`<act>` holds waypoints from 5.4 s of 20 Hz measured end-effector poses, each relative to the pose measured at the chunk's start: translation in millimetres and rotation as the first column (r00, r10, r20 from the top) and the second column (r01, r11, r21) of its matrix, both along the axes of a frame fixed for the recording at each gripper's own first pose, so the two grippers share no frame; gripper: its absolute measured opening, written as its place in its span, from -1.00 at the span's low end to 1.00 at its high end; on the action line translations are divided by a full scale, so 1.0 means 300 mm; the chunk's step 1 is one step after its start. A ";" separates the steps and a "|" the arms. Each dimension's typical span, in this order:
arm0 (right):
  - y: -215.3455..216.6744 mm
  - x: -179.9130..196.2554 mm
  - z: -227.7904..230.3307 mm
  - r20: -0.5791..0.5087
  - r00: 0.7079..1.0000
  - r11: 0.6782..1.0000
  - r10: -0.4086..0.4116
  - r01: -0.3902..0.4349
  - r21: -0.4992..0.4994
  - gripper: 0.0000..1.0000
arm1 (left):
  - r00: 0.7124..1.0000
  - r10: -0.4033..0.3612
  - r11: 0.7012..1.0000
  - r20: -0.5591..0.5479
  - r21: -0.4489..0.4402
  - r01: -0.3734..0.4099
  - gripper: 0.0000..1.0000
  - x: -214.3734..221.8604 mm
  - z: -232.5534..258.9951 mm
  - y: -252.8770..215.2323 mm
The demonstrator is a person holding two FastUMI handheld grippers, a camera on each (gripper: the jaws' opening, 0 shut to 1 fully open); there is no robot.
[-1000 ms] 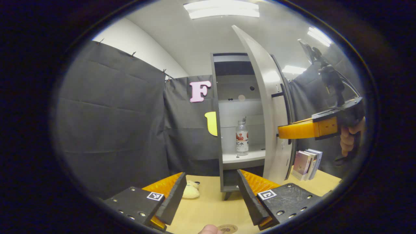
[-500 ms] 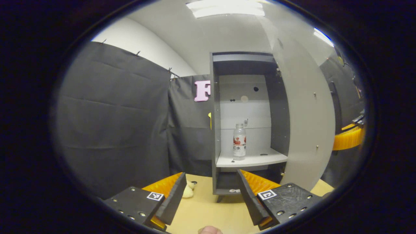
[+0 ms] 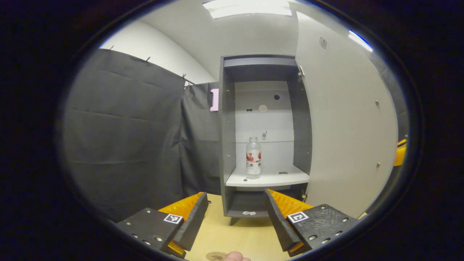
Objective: Open the cabinet door with the right hand, grasp the bottle in the cabinet with the left hand and place it on the coaster, then close the cabinet door with the right hand.
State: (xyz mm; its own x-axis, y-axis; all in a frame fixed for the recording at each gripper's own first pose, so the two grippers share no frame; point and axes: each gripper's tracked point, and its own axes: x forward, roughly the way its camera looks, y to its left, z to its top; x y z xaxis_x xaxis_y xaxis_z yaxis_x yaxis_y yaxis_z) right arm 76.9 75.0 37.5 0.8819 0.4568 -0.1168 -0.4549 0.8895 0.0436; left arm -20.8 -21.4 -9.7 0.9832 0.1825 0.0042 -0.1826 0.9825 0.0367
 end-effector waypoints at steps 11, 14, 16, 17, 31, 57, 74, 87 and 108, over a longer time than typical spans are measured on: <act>-0.123 -0.020 0.029 0.005 0.964 0.962 -0.267 0.266 0.061 -0.29 | 0.991 -0.131 0.989 0.003 0.067 0.130 0.77 0.526 -0.063 -0.036; -0.154 0.003 0.040 0.040 0.943 0.942 -0.332 0.329 0.061 0.07 | 0.989 -0.145 0.988 0.016 0.055 0.144 0.77 0.712 -0.067 -0.010; -0.183 0.009 0.032 0.043 0.931 0.932 -0.363 0.362 0.031 0.34 | 0.988 -0.153 0.987 0.023 0.047 0.152 0.77 0.812 -0.067 -0.006; -0.193 0.011 0.025 0.043 0.926 0.927 -0.376 0.376 0.016 0.40 | 0.987 -0.158 0.987 0.027 0.047 0.157 0.77 0.852 -0.062 -0.008; -0.267 0.019 -0.011 0.068 0.879 0.871 -0.471 0.476 -0.118 0.51 | 0.969 -0.243 0.970 0.053 0.019 0.242 0.76 1.202 -0.116 -0.017; -0.270 0.056 -0.026 0.024 0.979 0.979 -0.203 0.202 0.026 0.90 | 0.988 0.034 0.999 0.153 -0.012 -0.032 0.31 0.445 0.006 0.154; -0.364 0.025 -0.562 -0.057 0.954 0.954 -0.294 0.289 -0.086 0.91 | 0.941 0.326 0.935 0.087 0.119 -0.335 0.41 -0.124 -0.759 0.286; -0.257 0.025 -0.752 -0.142 0.949 0.938 -0.280 0.238 -0.254 0.91 | 0.940 0.342 0.938 0.008 0.067 -0.341 0.42 -0.160 -1.137 0.251; -0.276 0.041 -0.789 -0.167 0.949 0.938 -0.267 0.216 -0.270 0.91 | 0.950 0.303 0.953 0.078 -0.015 -0.303 0.71 -0.240 -0.984 0.239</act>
State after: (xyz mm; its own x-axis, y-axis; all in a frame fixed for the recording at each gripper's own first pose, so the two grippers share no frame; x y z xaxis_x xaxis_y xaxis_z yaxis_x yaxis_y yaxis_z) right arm 89.2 -7.8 -199.3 0.9089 0.1678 -0.3817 -0.2297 0.9655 -0.1225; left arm -92.7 50.3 -304.8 0.8782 0.4718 0.0782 -0.4737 0.8806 0.0075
